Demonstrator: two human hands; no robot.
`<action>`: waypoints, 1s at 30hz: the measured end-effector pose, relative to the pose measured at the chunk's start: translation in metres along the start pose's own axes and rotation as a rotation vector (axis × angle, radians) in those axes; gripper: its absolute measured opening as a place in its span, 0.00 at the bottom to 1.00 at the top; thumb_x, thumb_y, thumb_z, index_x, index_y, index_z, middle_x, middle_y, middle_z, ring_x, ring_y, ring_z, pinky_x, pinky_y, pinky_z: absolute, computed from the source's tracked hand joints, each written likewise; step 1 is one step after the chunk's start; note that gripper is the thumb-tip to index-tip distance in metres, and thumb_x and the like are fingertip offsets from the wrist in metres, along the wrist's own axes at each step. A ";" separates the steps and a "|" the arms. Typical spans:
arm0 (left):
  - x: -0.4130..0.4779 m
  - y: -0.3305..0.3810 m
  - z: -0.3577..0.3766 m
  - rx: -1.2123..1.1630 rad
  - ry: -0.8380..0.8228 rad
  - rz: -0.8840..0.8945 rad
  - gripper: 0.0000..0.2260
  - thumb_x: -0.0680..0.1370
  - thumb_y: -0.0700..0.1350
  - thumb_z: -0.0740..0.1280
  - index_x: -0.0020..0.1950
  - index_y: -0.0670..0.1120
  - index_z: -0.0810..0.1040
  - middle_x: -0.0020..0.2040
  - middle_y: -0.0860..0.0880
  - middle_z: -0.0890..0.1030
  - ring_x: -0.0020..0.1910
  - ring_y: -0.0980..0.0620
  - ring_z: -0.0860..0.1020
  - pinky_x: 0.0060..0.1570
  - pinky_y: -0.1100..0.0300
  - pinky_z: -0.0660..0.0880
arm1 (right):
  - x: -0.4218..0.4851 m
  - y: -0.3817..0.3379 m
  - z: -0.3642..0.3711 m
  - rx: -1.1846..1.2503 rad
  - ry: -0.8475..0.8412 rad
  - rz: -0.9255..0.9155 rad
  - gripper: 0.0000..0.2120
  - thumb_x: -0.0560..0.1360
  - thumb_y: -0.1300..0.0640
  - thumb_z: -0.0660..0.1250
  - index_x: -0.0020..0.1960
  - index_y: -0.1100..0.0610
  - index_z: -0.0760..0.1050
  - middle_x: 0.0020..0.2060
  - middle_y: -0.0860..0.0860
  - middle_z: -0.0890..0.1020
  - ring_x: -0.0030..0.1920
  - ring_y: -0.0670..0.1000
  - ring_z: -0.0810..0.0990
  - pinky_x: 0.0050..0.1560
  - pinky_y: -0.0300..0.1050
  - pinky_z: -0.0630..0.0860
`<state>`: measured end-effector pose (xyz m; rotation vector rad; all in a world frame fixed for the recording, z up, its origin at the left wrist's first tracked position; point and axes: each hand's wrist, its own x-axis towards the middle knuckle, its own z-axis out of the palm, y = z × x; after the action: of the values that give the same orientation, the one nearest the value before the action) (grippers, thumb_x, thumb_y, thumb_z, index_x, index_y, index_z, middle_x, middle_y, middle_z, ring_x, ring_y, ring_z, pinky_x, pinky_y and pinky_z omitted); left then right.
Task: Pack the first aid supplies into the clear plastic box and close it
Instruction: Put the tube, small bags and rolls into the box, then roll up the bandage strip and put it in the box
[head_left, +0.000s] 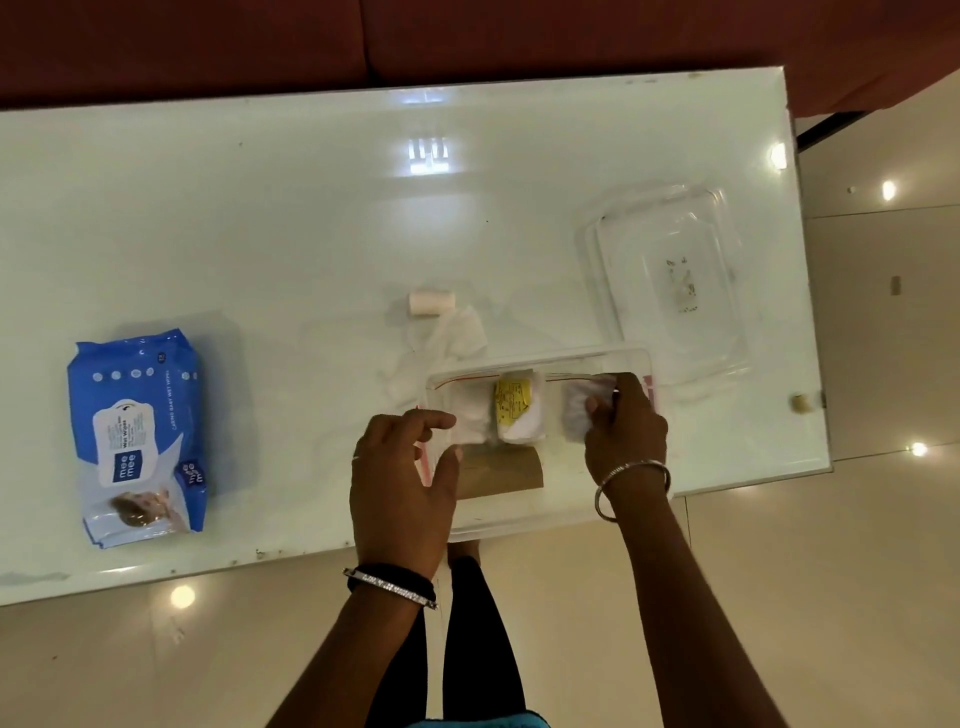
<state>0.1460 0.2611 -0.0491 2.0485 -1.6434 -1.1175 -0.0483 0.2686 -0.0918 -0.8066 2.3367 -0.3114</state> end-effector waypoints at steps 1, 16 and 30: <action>0.001 -0.001 0.000 0.004 0.011 0.003 0.14 0.71 0.40 0.74 0.53 0.54 0.80 0.48 0.54 0.74 0.44 0.53 0.76 0.42 0.53 0.79 | 0.005 -0.003 0.006 -0.034 -0.022 0.016 0.11 0.79 0.63 0.63 0.61 0.61 0.72 0.45 0.59 0.83 0.44 0.59 0.79 0.41 0.43 0.67; 0.073 -0.010 -0.017 -0.200 0.202 0.011 0.05 0.77 0.42 0.67 0.50 0.48 0.81 0.41 0.53 0.82 0.38 0.60 0.79 0.34 0.76 0.71 | -0.004 -0.028 -0.004 -0.152 0.320 -0.186 0.06 0.76 0.57 0.67 0.53 0.56 0.78 0.43 0.52 0.85 0.46 0.56 0.83 0.43 0.43 0.70; 0.193 -0.015 0.019 0.252 -0.242 0.119 0.17 0.71 0.50 0.74 0.59 0.50 0.79 0.55 0.46 0.77 0.55 0.46 0.76 0.53 0.53 0.74 | 0.040 -0.115 -0.004 0.145 0.209 -0.563 0.03 0.74 0.60 0.69 0.46 0.57 0.81 0.35 0.47 0.84 0.35 0.43 0.79 0.40 0.44 0.79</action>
<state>0.1527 0.0928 -0.1455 1.9907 -2.0902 -1.2090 -0.0209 0.1538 -0.0621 -1.4058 2.1950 -0.8276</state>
